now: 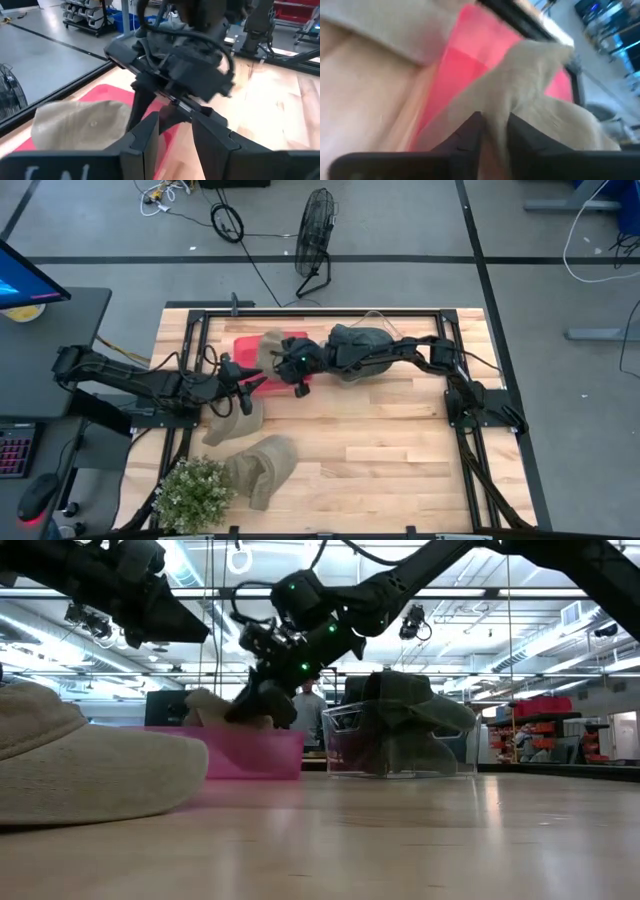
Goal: Pick & Place hat
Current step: Put the bottom right brown cap into the red bin, then put the top right brown cap into the red bin
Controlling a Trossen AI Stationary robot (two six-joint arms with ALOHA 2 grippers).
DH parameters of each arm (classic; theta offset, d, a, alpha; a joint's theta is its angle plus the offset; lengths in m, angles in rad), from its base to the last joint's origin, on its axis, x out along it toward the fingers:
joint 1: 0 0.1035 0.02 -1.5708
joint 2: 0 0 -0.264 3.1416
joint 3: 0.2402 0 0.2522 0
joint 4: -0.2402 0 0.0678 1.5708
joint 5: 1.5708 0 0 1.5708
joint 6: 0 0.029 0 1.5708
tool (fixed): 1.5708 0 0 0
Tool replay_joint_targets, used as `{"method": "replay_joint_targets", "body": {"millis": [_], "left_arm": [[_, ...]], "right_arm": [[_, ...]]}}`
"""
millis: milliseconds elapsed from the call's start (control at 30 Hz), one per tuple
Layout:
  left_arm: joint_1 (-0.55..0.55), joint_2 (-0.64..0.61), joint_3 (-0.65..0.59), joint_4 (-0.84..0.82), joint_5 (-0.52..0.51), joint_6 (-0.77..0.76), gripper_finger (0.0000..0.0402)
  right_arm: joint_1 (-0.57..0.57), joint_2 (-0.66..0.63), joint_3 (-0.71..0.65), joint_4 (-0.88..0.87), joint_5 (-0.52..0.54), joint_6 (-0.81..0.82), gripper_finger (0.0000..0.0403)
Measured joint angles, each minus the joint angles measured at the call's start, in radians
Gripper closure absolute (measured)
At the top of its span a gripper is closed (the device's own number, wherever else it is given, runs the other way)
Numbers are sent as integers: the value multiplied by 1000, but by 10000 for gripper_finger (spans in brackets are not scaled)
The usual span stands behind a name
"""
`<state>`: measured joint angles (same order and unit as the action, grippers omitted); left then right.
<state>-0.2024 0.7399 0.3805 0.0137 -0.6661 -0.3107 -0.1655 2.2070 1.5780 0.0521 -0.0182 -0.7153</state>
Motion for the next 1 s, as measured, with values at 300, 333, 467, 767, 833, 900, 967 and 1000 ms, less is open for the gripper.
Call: {"method": "replay_joint_targets", "body": {"millis": [300,333,467,767,833,900,967,1000], "left_arm": [[-10,-1,0,-24,3,-49,280],[-10,-1,0,-29,3,-50,280],[-10,-3,7,-64,4,-40,280],[-14,-2,164,-367,7,-147,280],[-20,0,164,-368,17,-119,280],[-25,0,164,-377,39,-112,282],[-28,0,164,-380,85,-115,294],[-33,0,164,-379,108,-115,305]], "right_arm": [[27,-35,0,-40,3,88,206],[36,-48,0,-57,14,93,197],[90,-115,0,-161,116,105,175],[208,-333,0,-436,228,132,194],[229,-372,0,-473,227,158,208],[247,-405,0,-519,217,190,228],[262,-431,0,-576,195,220,255],[269,-440,0,-611,183,237,272]]}}
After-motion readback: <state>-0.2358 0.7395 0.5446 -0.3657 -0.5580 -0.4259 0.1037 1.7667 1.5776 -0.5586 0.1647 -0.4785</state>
